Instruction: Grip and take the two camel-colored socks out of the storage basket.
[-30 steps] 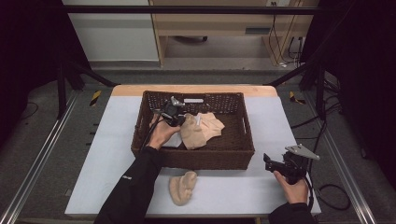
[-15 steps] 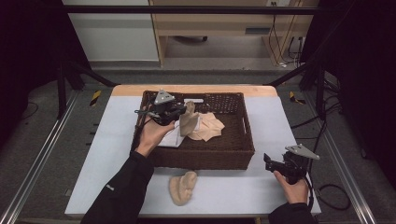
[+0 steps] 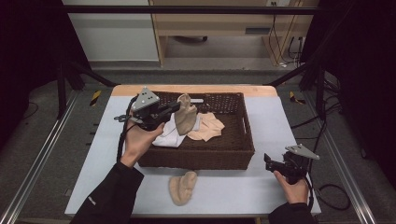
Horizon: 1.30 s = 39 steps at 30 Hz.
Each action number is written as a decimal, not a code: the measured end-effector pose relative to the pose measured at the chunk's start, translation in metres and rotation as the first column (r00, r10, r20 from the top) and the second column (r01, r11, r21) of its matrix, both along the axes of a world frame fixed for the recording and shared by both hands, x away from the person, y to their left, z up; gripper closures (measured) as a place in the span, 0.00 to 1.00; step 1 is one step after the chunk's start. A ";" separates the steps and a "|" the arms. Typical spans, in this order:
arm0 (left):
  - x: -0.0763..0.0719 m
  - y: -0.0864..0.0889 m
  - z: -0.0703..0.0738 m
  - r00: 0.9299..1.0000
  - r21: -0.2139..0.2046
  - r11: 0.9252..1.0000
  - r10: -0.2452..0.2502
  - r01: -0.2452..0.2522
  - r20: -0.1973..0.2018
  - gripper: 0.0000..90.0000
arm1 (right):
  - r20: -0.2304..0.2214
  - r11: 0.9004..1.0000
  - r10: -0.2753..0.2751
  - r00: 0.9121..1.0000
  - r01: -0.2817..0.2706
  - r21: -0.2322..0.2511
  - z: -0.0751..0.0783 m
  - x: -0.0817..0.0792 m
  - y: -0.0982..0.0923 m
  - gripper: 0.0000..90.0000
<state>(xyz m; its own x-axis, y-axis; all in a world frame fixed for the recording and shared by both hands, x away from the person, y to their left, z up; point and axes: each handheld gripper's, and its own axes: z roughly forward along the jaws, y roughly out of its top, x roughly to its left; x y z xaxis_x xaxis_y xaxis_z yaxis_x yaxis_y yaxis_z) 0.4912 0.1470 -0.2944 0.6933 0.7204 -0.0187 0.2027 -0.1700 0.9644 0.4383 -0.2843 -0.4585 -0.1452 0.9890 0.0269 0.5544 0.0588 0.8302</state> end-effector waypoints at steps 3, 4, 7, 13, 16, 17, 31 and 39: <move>-0.011 0.002 0.006 1.000 -0.016 1.000 -0.015 0.015 0.017 0.97 | -0.002 1.000 -0.002 1.000 0.002 0.003 0.000 0.000 0.000 0.06; -0.015 0.003 0.008 1.000 -0.019 1.000 -0.021 0.021 0.022 0.97 | -0.002 1.000 -0.003 1.000 0.003 0.004 0.000 0.000 0.000 0.06; -0.028 0.006 0.014 0.999 -0.038 0.999 -0.034 0.036 0.042 0.97 | -0.003 1.000 -0.003 1.000 0.003 0.002 0.000 0.000 0.000 0.06; -0.048 0.012 0.020 0.996 -0.056 0.996 -0.060 0.064 0.067 0.97 | -0.003 1.000 -0.002 1.000 0.002 -0.003 0.000 0.000 0.000 0.06; -0.058 0.012 0.023 0.994 -0.060 0.995 -0.079 0.084 0.079 0.97 | -0.006 1.000 -0.001 1.000 0.001 0.006 -0.001 0.001 0.000 0.06; -0.062 0.011 0.023 0.993 -0.056 0.994 -0.086 0.091 0.083 0.97 | -0.010 1.000 0.000 1.000 0.001 0.004 -0.001 0.001 0.000 0.06; -0.109 0.013 0.007 0.981 -0.041 0.983 -0.173 0.177 0.088 0.97 | -0.003 1.000 -0.002 1.000 0.002 0.005 0.000 -0.001 0.001 0.06; -0.119 0.014 -0.027 0.982 0.021 0.982 -0.189 0.189 0.009 0.97 | 0.000 1.000 -0.004 1.000 0.004 0.003 0.000 -0.001 0.000 0.06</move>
<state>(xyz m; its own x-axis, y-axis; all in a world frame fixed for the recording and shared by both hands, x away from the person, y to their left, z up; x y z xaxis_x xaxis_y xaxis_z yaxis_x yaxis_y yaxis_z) 0.3720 0.1610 -0.3217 0.8172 0.5763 0.0028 0.1543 -0.2235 0.9624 0.4370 -0.2841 -0.4580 -0.1414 0.9895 0.0299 0.5545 0.0542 0.8304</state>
